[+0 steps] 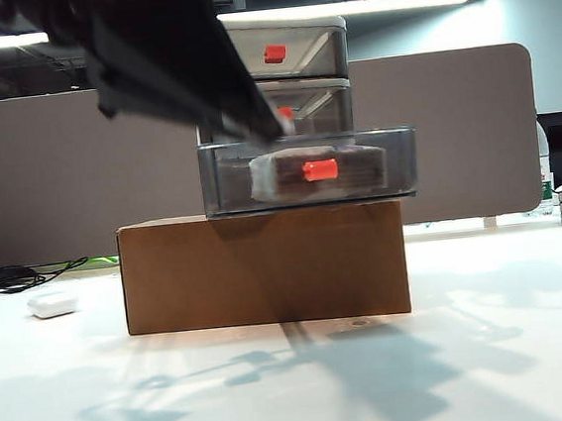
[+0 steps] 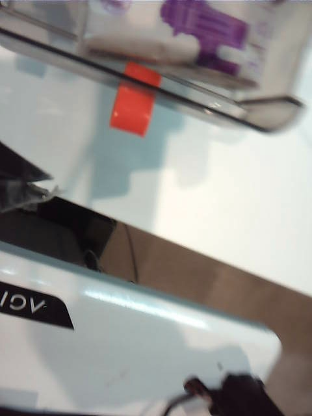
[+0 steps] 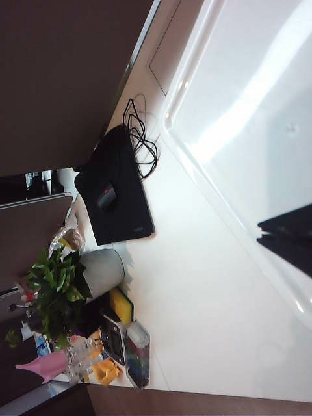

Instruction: Open the third layer of the drawer on the table, pick up a pack of napkins on the table and put it in, and finally close the drawer.

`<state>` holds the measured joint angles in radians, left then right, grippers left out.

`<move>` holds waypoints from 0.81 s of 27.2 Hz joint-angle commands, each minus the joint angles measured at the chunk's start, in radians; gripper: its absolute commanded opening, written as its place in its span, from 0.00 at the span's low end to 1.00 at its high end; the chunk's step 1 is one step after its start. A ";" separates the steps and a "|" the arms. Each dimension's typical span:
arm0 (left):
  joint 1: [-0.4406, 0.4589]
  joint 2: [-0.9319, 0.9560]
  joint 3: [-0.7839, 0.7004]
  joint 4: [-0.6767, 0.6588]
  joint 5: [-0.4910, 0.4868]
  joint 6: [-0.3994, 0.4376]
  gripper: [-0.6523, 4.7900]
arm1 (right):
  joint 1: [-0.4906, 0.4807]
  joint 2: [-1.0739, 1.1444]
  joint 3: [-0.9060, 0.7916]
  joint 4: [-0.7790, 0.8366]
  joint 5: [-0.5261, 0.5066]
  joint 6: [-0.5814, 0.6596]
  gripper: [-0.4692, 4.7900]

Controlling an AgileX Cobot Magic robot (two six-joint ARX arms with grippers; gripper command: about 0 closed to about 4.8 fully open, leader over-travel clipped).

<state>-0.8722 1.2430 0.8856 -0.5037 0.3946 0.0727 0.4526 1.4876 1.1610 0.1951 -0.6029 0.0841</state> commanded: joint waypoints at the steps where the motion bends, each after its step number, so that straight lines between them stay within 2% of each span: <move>1: 0.001 0.039 0.002 0.052 -0.083 0.002 0.11 | 0.002 0.007 0.016 0.006 0.002 -0.021 0.08; 5: 0.002 0.049 0.002 0.137 -0.177 0.002 0.11 | 0.001 0.006 0.016 -0.024 0.001 -0.057 0.08; 8: 0.002 0.055 0.002 0.153 -0.245 0.002 0.11 | 0.001 0.006 0.015 -0.035 0.001 -0.066 0.08; 17: 0.002 0.083 0.002 0.177 -0.332 0.025 0.11 | 0.000 0.007 0.015 -0.035 0.006 -0.076 0.08; 21: 0.002 0.085 0.002 0.176 -0.327 0.023 0.11 | 0.001 0.011 0.015 -0.024 0.166 -0.127 0.08; 22: 0.002 0.085 0.002 0.174 -0.328 0.023 0.11 | 0.000 0.014 0.015 -0.017 0.169 -0.133 0.08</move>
<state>-0.8734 1.3289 0.8852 -0.3454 0.0750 0.0933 0.4522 1.5002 1.1709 0.1516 -0.4545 -0.0280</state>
